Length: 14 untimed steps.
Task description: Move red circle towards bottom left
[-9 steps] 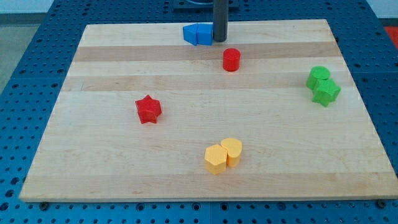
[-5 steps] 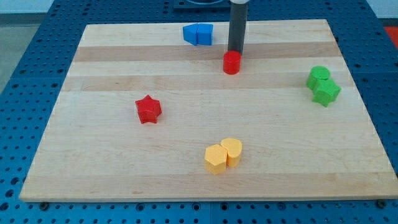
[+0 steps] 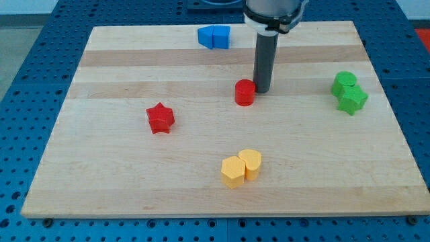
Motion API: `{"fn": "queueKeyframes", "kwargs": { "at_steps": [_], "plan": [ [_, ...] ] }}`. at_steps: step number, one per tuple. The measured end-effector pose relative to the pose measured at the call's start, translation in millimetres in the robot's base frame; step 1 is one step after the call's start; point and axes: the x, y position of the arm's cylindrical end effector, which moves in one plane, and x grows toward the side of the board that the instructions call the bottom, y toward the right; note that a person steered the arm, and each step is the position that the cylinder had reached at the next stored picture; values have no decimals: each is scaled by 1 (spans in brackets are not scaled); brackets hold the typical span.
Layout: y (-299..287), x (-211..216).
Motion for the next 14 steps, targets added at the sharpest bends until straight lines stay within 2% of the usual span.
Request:
{"fn": "queueKeyframes", "kwargs": {
  "at_steps": [2, 3, 5, 6, 8, 11, 13, 14],
  "plan": [
    [-28, 44],
    [-39, 44],
    [-40, 7],
    [-63, 9],
    [-99, 47],
    [-104, 88],
    [-141, 118],
    [-160, 120]
  ]
}}
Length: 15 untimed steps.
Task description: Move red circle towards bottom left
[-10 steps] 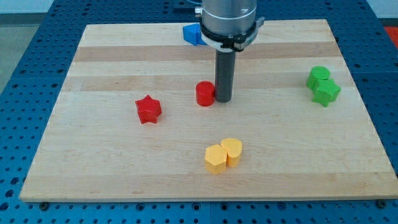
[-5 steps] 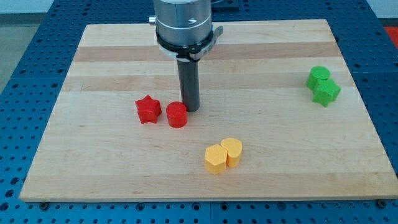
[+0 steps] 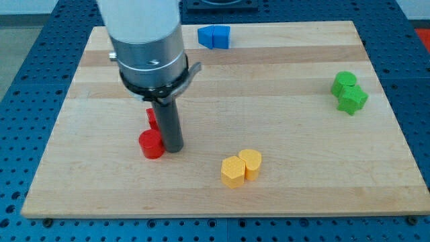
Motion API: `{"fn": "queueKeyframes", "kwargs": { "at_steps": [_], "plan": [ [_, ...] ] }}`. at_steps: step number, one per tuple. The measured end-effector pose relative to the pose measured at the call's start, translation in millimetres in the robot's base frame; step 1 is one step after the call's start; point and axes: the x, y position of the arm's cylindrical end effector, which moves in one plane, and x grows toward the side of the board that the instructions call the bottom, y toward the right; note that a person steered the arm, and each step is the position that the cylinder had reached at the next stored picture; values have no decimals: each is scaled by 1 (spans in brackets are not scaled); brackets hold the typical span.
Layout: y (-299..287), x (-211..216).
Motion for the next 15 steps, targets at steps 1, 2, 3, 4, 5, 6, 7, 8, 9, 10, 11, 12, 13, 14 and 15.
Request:
{"fn": "queueKeyframes", "kwargs": {
  "at_steps": [1, 2, 3, 4, 5, 6, 7, 8, 9, 10, 11, 12, 13, 14, 15],
  "plan": [
    [-11, -2],
    [-17, -10],
    [-19, -20],
    [-35, -20],
    [-57, -20],
    [-81, -19],
    [-98, -16],
    [-102, -20],
    [-116, -20],
    [-138, -20],
    [-145, -20],
    [-145, -16],
    [-138, -10],
    [-128, -1],
    [-120, 8]
  ]
}}
